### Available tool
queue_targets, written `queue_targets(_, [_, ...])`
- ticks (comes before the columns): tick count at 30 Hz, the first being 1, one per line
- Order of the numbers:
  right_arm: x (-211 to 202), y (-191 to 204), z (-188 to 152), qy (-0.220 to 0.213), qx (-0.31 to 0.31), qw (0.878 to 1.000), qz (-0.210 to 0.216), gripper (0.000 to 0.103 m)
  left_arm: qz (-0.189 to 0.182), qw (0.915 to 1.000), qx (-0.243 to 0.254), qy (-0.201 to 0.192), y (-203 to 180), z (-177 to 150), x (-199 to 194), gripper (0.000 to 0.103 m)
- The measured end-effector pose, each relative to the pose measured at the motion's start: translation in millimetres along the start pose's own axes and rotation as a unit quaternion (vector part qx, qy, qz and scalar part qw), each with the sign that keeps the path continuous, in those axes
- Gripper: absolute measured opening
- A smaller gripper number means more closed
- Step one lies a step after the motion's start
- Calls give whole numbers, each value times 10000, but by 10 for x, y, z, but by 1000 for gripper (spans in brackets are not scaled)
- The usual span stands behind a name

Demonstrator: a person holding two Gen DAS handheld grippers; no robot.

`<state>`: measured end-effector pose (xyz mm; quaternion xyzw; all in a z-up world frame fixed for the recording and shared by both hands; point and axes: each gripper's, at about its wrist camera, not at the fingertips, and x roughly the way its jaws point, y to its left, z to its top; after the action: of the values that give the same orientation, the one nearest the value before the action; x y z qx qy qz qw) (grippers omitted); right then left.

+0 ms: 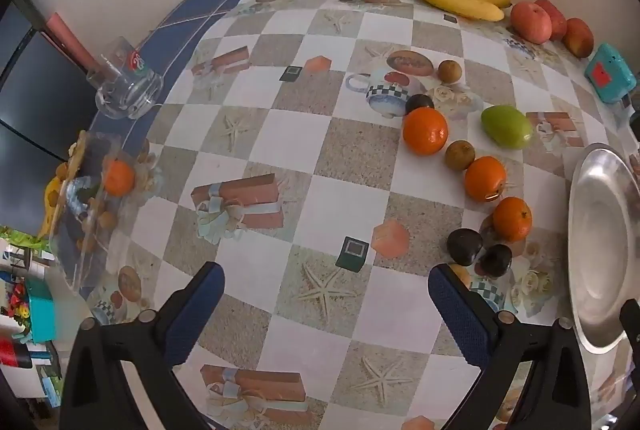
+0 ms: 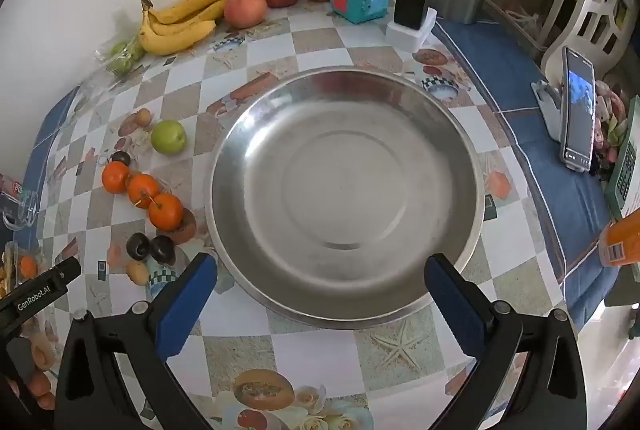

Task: Organize fruits

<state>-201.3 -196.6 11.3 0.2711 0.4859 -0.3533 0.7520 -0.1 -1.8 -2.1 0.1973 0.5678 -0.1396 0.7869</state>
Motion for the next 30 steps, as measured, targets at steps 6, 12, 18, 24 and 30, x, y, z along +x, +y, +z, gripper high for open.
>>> queue_targets(6, [37,1,-22,48,-45,10000,-57,103,-113,9998,98,-163,-62,59,-178,103])
queue_targets(12, [-65,99,73,-24,-58,10000,-71,103,-207,9994,126,-229,-78,56,-195,103])
queue_targets(18, [-36,65,24,-97,-146,9998,-52,103,-207,9994,128,-266,-87,30,-201,103])
queue_targets(24, [-35,69,19,-102,-142,9998,-59,103,-203,9994,130,-253,-82,24,-188,103])
queue_targets(30, [-33,68,20,-102,-145,9998,-63,103,-202,9994,133,-246,-78,16,-173,103])
